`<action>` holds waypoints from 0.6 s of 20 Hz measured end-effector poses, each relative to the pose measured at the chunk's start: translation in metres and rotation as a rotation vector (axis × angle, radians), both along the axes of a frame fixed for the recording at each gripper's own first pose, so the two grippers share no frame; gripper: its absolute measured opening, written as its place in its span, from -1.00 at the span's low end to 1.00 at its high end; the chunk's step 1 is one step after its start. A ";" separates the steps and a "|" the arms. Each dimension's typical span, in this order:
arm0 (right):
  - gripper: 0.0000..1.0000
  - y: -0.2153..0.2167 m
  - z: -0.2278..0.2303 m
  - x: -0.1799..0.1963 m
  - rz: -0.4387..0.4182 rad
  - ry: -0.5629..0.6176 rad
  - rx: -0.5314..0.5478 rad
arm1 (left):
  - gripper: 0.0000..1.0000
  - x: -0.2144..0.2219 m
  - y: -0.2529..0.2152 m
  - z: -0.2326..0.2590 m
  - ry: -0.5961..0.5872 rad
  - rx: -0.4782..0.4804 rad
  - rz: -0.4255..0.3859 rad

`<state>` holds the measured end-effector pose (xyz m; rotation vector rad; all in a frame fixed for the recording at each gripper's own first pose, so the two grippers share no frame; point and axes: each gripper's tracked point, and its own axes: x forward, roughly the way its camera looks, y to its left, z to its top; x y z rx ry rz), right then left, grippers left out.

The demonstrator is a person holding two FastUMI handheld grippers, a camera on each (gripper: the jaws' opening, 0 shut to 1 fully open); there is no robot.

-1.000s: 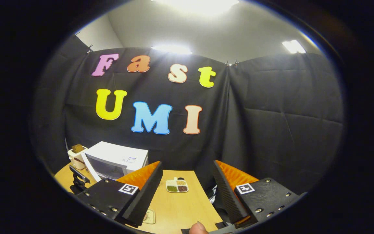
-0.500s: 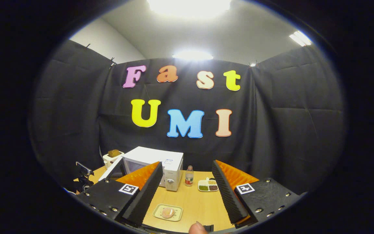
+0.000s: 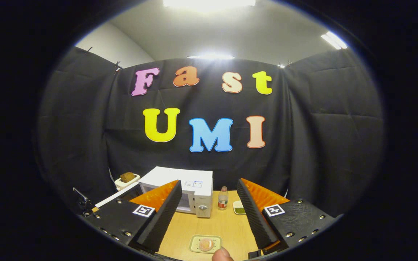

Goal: Open the microwave oven with the left hand, put the food in, and close the microwave oven.

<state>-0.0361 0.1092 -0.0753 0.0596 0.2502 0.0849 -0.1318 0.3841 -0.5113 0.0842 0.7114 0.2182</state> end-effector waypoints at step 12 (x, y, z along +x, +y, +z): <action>0.87 -0.001 -0.050 0.016 -0.015 0.118 -0.002 | -0.63 -0.014 -0.003 0.017 -0.064 -0.060 0.031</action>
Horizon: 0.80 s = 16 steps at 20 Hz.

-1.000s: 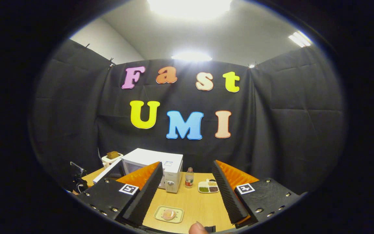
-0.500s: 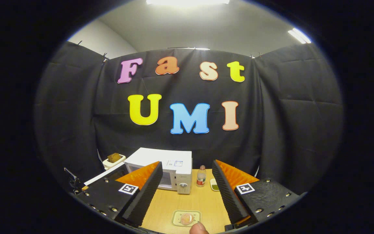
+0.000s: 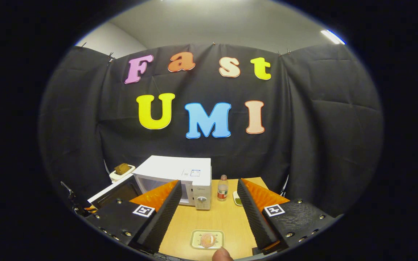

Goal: Open the microwave oven with the left hand, put the food in, and close the microwave oven.

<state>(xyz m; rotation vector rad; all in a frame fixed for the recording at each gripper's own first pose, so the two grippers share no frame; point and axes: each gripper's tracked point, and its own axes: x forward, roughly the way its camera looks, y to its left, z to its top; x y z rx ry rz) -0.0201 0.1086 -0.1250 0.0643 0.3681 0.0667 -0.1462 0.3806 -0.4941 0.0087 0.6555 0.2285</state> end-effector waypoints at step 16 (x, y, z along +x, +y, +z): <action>0.89 0.015 -0.219 -0.007 0.378 0.314 0.124 | 0.25 -0.103 -0.128 0.098 0.027 0.106 0.255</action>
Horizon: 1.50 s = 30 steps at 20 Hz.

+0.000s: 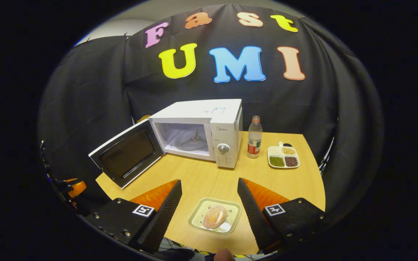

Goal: Open the microwave oven with the left hand, put the food in, and close the microwave oven.

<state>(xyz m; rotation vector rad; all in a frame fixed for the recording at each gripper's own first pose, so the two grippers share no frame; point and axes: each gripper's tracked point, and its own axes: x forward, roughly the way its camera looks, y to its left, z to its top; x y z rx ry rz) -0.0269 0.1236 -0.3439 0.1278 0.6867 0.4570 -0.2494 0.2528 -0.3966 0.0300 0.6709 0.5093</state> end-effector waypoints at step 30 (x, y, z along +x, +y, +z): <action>0.21 0.025 -0.226 -0.048 -0.095 0.444 -0.217 | 0.89 0.064 -0.048 0.255 -0.438 0.194 -0.148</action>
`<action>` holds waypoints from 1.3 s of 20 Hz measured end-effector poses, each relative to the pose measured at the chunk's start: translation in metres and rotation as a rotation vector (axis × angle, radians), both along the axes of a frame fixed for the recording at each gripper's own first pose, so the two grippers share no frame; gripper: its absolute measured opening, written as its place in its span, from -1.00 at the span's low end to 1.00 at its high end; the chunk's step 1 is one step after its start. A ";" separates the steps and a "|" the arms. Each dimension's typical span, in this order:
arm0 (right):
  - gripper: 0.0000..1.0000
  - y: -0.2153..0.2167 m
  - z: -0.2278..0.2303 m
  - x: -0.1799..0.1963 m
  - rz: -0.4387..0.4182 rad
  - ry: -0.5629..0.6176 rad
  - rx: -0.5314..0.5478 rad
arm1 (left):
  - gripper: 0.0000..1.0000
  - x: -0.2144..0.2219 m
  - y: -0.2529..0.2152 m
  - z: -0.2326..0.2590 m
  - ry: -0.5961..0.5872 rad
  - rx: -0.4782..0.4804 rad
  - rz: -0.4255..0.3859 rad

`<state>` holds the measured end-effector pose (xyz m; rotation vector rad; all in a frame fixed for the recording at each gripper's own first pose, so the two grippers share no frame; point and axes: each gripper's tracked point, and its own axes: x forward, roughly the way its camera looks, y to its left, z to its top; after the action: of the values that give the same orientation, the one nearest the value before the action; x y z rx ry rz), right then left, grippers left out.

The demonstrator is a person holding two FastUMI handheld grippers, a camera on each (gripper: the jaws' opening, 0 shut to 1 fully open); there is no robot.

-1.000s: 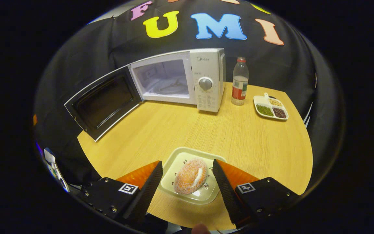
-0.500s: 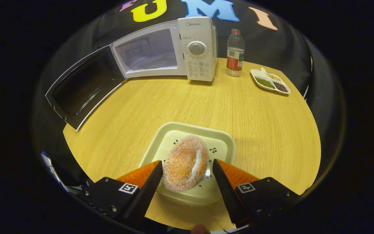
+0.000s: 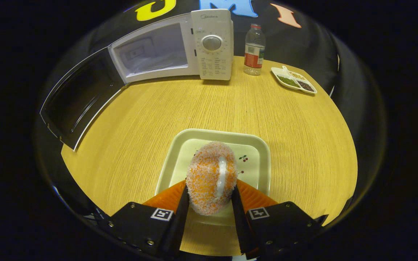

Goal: Open the microwave oven with the left hand, put the food in, and close the microwave oven.

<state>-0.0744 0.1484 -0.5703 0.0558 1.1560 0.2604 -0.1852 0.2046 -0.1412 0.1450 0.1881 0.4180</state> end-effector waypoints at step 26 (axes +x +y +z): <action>0.21 0.218 0.181 0.110 0.069 -0.253 0.289 | 0.86 -0.031 0.149 -0.010 -0.120 -0.180 0.092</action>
<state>0.0353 0.3663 -0.3890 0.2312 0.8631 0.4813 -0.2161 0.3534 -0.1509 -0.0657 0.1141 0.4972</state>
